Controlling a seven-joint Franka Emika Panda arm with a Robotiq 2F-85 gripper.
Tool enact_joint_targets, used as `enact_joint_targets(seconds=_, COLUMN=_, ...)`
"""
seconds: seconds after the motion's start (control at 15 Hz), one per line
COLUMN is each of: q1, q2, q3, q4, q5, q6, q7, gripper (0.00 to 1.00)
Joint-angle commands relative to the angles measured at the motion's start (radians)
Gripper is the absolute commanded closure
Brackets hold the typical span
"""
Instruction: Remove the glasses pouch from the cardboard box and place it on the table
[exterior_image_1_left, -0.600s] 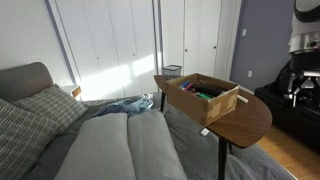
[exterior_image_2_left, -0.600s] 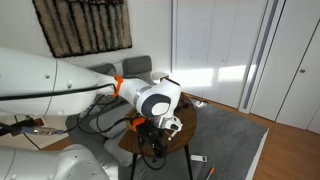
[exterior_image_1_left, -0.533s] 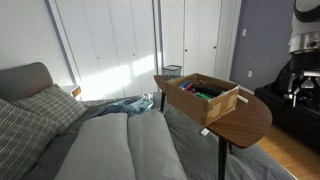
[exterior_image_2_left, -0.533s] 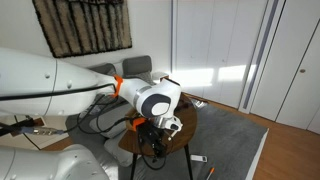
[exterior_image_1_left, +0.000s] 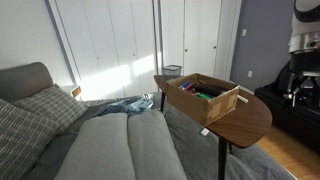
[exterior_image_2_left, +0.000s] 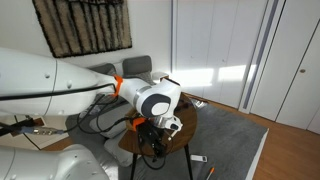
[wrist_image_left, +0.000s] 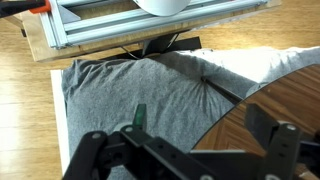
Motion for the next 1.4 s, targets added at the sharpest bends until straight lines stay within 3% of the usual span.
enact_joint_targets(seconds=0.0, q1=0.019, q2=-0.032, q3=0.039, q4=0.039, q5=0.086, q6=0.056, q7=0.057, gripper=0.00)
enact_joint_targets(seconds=0.27, q1=0.045, q2=-0.067, q3=0.099, q4=0.183, q5=0.129, q6=0.115, q7=0.102, gripper=0.00)
enact_joint_targets(seconds=0.6, q1=0.133, q2=0.063, q3=0.171, q4=0.385, q5=0.198, q6=0.306, q7=0.135, gripper=0.00)
enact_joint_targets(seconds=0.87, q1=0.211, q2=0.175, q3=0.221, q4=0.378, q5=0.275, q6=0.404, q7=0.162, gripper=0.00)
enact_joint_targets(seconds=1.0, q1=0.245, q2=0.212, q3=0.201, q4=0.364, q5=0.303, q6=0.368, q7=0.107, gripper=0.00)
enact_joint_targets(seconds=1.07, q1=0.220, q2=0.175, q3=0.220, q4=0.360, q5=0.258, q6=0.378, q7=0.144, gripper=0.00)
enact_joint_targets(seconds=1.33, q1=0.245, q2=0.235, q3=0.227, q4=0.358, q5=0.272, q6=0.391, q7=0.114, gripper=0.00)
